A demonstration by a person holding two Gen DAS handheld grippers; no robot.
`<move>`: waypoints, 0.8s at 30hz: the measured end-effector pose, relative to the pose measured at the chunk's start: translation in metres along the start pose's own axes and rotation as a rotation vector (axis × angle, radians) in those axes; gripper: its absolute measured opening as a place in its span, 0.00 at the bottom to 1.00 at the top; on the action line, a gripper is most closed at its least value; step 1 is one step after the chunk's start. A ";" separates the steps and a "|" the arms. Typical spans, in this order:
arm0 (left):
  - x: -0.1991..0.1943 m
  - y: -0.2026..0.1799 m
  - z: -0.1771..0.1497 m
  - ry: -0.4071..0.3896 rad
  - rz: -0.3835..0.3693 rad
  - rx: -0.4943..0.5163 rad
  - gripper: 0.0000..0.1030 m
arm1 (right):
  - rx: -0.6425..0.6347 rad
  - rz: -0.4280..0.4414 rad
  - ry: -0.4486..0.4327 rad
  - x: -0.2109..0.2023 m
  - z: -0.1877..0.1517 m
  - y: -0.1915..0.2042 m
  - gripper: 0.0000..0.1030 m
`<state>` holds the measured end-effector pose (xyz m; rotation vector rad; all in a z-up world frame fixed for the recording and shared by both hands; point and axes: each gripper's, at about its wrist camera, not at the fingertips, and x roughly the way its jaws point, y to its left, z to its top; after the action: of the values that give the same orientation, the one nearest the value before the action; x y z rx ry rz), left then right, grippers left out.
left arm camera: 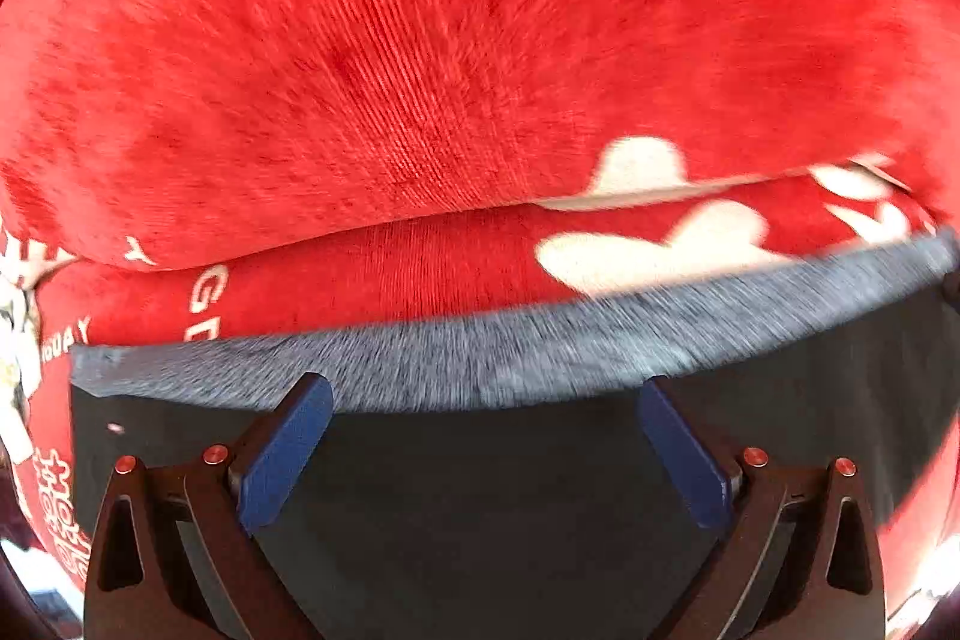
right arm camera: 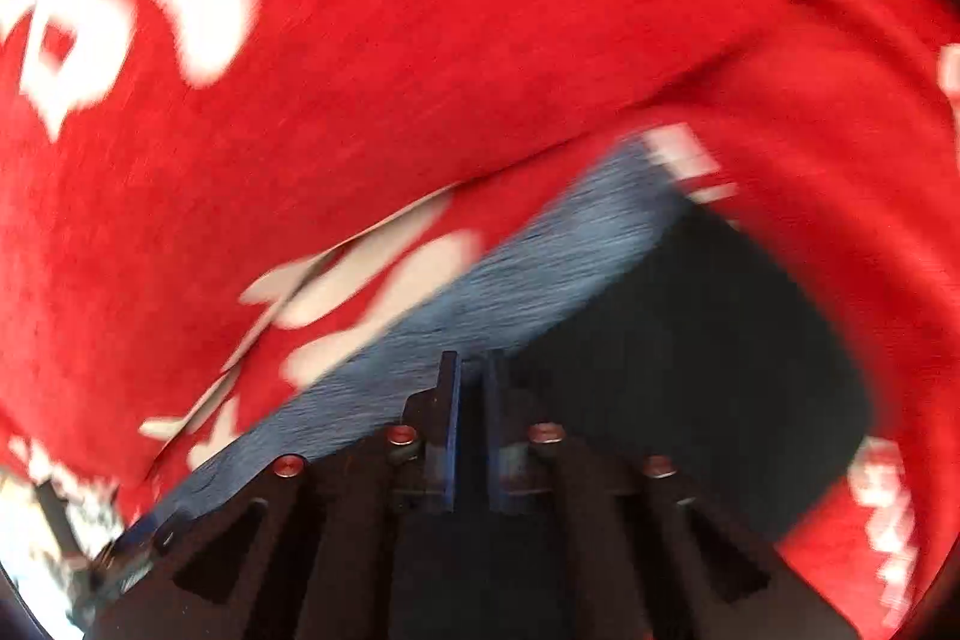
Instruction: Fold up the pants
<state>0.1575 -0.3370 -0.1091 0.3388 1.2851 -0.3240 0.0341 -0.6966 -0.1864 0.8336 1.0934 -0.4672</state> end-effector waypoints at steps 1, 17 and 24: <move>-0.009 -0.002 -0.007 -0.004 -0.016 0.018 1.00 | -0.017 0.036 0.013 -0.004 -0.003 0.003 0.16; -0.016 -0.037 -0.070 0.145 -0.038 0.041 1.00 | -0.158 0.214 0.268 0.034 -0.139 0.090 0.17; -0.041 -0.024 -0.080 0.177 -0.042 0.002 1.00 | -0.121 0.199 0.285 -0.012 -0.148 0.114 0.30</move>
<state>0.0679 -0.3230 -0.0902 0.3487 1.4668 -0.3367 0.0221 -0.5105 -0.1655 0.9088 1.2719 -0.1154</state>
